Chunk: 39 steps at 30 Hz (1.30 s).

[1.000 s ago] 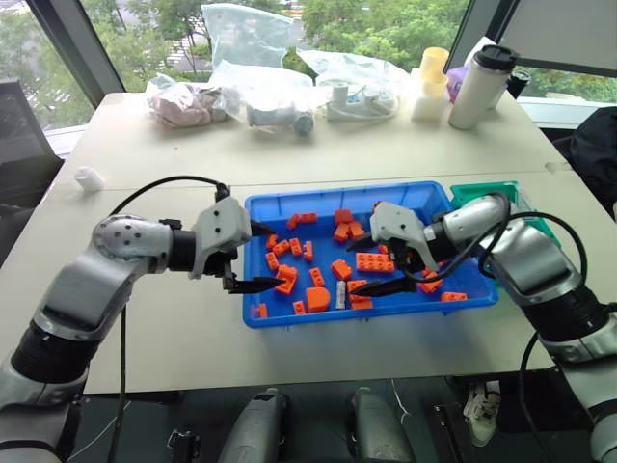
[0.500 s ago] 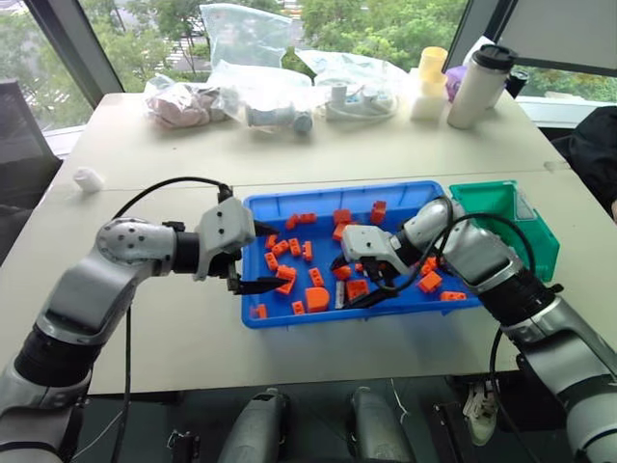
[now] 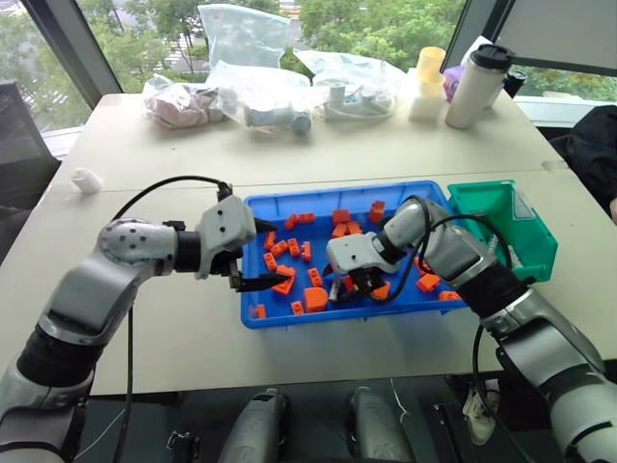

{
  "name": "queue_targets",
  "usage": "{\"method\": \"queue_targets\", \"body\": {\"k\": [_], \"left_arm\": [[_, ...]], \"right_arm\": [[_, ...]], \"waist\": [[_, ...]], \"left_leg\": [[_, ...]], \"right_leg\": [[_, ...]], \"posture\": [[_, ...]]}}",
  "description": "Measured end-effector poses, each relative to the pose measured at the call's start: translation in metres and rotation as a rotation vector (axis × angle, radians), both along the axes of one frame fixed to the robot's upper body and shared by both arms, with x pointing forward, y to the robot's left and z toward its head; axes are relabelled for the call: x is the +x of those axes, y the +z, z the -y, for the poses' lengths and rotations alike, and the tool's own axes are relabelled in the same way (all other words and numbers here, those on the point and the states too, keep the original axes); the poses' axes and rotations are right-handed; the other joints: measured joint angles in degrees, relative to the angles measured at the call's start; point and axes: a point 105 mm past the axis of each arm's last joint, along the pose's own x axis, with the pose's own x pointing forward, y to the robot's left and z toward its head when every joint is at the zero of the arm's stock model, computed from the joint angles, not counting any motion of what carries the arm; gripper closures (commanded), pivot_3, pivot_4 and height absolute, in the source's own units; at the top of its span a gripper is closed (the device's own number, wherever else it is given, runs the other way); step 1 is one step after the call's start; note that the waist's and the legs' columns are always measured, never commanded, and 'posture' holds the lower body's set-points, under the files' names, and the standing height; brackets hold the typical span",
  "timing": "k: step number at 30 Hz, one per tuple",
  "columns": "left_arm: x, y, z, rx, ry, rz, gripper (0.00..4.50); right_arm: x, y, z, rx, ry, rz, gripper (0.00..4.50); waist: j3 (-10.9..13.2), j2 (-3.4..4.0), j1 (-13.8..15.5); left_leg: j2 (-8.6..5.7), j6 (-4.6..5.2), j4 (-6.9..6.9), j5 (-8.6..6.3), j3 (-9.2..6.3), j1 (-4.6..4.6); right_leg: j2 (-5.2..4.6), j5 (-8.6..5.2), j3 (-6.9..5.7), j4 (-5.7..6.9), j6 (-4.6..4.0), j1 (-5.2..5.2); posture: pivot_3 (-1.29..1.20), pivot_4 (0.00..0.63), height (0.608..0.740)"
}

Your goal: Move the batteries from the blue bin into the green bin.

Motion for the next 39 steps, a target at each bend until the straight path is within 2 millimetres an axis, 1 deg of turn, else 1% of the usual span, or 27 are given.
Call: {"method": "queue_targets", "body": {"k": [9,13,15,17,18,23,25,26,27,29,31,33,34,36,38,39], "left_arm": [[0.003,-0.001,0.0,-0.005,0.006,0.004,0.0],[0.007,-0.001,-0.002,-0.005,0.016,0.009,0.0],[0.007,0.0,0.0,-0.01,0.011,0.015,0.0],[0.007,0.0,0.002,-0.014,0.004,0.02,0.0],[0.007,0.0,0.002,-0.015,0.002,0.024,0.0],[0.007,0.0,0.001,-0.012,-0.002,0.021,0.0],[0.006,-0.001,0.001,-0.007,-0.009,0.012,0.0],[0.005,-0.003,0.0,-0.004,-0.009,0.005,0.0],[0.004,-0.003,0.0,-0.005,-0.009,0.0,0.0],[0.004,-0.001,0.002,-0.041,-0.011,-0.009,0.0],[0.006,0.007,0.008,-0.121,-0.011,-0.011,0.0],[0.009,0.017,0.016,-0.201,-0.017,-0.011,0.0],[0.011,0.021,0.018,-0.229,-0.017,-0.012,0.0],[0.014,0.029,0.024,-0.29,-0.029,-0.016,0.0],[0.017,0.034,0.033,-0.329,-0.054,-0.023,0.0],[0.018,0.034,0.038,-0.336,-0.072,-0.027,0.0]], "right_arm": [[0.004,0.003,0.002,0.017,-0.042,0.003,2.98],[0.001,0.001,0.003,0.015,-0.045,-0.001,2.98],[-0.001,0.001,0.003,0.012,-0.04,0.003,3.53],[-0.001,0.0,0.003,0.006,-0.038,0.005,4.3],[-0.002,0.0,0.003,0.002,-0.034,0.006,4.48],[-0.002,0.001,0.002,0.008,-0.045,0.017,4.47],[0.002,0.007,0.002,0.042,-0.092,0.032,4.47],[0.006,0.016,0.005,0.08,-0.136,0.048,4.47],[0.01,0.027,0.009,0.114,-0.18,0.068,4.47],[0.017,0.054,0.022,0.218,-0.306,0.098,4.47],[0.022,0.087,0.038,0.354,-0.444,0.129,4.47],[0.025,0.117,0.059,0.486,-0.591,0.156,4.47],[0.024,0.124,0.068,0.522,-0.645,0.167,4.47],[0.024,0.13,0.097,0.581,-0.802,0.189,4.47],[0.025,0.129,0.134,0.629,-0.999,0.218,4.47],[0.023,0.126,0.156,0.629,-1.113,0.243,4.47]], "waist": [[0.0,0.0,0.0],[0.0,0.0,0.0],[0.0,0.0,0.0],[0.0,0.0,0.0],[0.0,0.0,0.0],[0.0,0.0,0.0],[0.0,0.0,0.0],[0.0,0.01,0.1],[0.0,0.01,0.2],[0.0,0.01,0.5],[0.0,0.01,0.7],[0.0,-0.01,1.2],[0.0,-0.01,1.2],[0.0,-0.01,1.6],[0.0,-0.01,2.0],[0.0,-0.01,2.0]], "left_leg": [[0.0,0.0,0.0,0.0,0.0,0.0],[0.0,0.0,0.0,0.0,0.0,0.0],[0.0,0.0,0.0,0.0,0.0,0.0],[0.0,0.0,0.0,0.0,0.0,0.0],[0.0,0.0,0.0,0.0,0.0,0.0],[0.0,0.0,0.0,0.0,0.0,0.0],[0.0,0.0,0.0,0.0,0.0,0.0],[-0.01,0.0,0.0,0.0,0.0,-0.01],[-0.02,0.0,0.01,0.0,0.0,-0.01],[-0.04,0.0,0.01,0.0,-0.04,-0.03],[-0.05,0.01,0.02,-0.01,-0.05,-0.03],[-0.04,0.02,0.02,-0.01,-0.05,-0.03],[-0.04,0.02,0.01,-0.01,-0.04,-0.03],[-0.05,0.02,0.01,-0.01,-0.04,-0.03],[-0.12,0.04,0.03,-0.02,-0.04,-0.03],[-0.19,0.04,0.03,-0.02,0.0,-0.04]], "right_leg": [[0.0,0.0,0.0,0.0,0.0,0.0],[0.0,0.0,0.0,0.0,0.0,0.0],[0.0,0.0,0.0,0.0,0.0,0.0],[0.0,0.0,0.0,0.0,0.0,0.0],[0.0,0.0,0.0,0.0,0.0,0.0],[0.0,0.0,0.0,0.02,0.0,0.0],[0.0,0.0,0.0,0.02,0.0,-0.02],[-0.02,0.0,0.01,0.02,0.0,-0.02],[-0.02,0.0,0.01,0.02,0.0,-0.01],[-0.05,0.0,0.01,0.0,0.0,0.0],[-0.06,0.0,0.01,-0.02,0.0,0.02],[-0.06,0.0,0.01,-0.02,0.0,0.02],[-0.06,0.0,0.01,-0.01,0.0,0.01],[-0.07,0.0,0.0,-0.03,0.0,0.04],[-0.16,0.0,-0.01,-0.04,0.0,0.09],[-0.23,0.01,-0.01,-0.03,0.01,0.09]], "posture": [[0.0,0.15,0.74],[0.0,0.15,0.74],[0.0,0.15,0.74],[0.0,0.15,0.74],[0.0,0.15,0.74],[0.0,0.15,0.74],[0.0,0.15,0.74],[0.0,0.15,0.74],[0.0,0.15,0.74],[0.0,0.15,0.74],[0.0,0.15,0.74],[0.0,0.15,0.74],[0.0,0.15,0.74],[0.0,0.15,0.74],[0.0,0.15,0.74],[0.0,0.15,0.74]]}}
